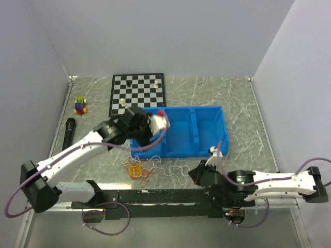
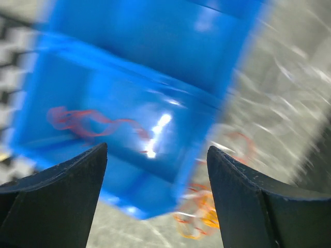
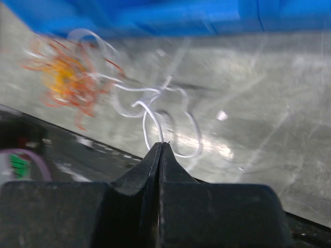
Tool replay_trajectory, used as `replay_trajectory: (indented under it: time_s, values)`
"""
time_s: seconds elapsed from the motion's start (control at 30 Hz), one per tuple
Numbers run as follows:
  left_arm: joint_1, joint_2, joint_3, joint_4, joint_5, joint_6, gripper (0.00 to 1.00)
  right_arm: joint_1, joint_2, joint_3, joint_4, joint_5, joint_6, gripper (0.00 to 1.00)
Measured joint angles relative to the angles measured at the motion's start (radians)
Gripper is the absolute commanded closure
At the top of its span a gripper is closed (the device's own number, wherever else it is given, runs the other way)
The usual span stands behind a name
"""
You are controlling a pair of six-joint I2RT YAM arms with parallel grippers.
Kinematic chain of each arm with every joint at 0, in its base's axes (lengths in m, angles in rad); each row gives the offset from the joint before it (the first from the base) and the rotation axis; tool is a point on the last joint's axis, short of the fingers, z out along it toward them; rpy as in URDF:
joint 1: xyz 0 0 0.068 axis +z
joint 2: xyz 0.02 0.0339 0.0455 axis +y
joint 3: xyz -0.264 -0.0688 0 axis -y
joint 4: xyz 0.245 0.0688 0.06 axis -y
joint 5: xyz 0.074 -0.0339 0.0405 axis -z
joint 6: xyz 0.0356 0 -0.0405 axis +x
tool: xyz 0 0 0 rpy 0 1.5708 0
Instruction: Untangle the cables
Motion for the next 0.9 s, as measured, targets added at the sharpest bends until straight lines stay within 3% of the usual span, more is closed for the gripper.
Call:
replay_trajectory:
  time_s: [0.13, 0.43, 0.7, 0.77, 0.9]
  values:
    - [-0.101, -0.047, -0.134, -0.004, 0.062, 0.02, 0.18, 0.001, -0.062, 0.118, -0.085, 0.043, -0.024, 1.0]
    - [-0.142, -0.084, -0.374, 0.032, 0.064, 0.049, 0.18, 0.002, -0.116, 0.346, -0.197, 0.133, -0.153, 1.0]
    - [-0.154, -0.139, -0.604, 0.135, -0.03, 0.088, 0.21, 0.004, -0.077, 0.563, -0.249, 0.191, -0.323, 1.0]
    - [-0.154, -0.146, -0.625, 0.151, -0.044, 0.091, 0.32, 0.005, -0.077, 0.618, -0.254, 0.212, -0.367, 1.0]
    - [-0.154, -0.15, -0.647, 0.191, -0.05, 0.097, 0.75, 0.005, -0.076, 0.704, -0.3, 0.262, -0.407, 1.0]
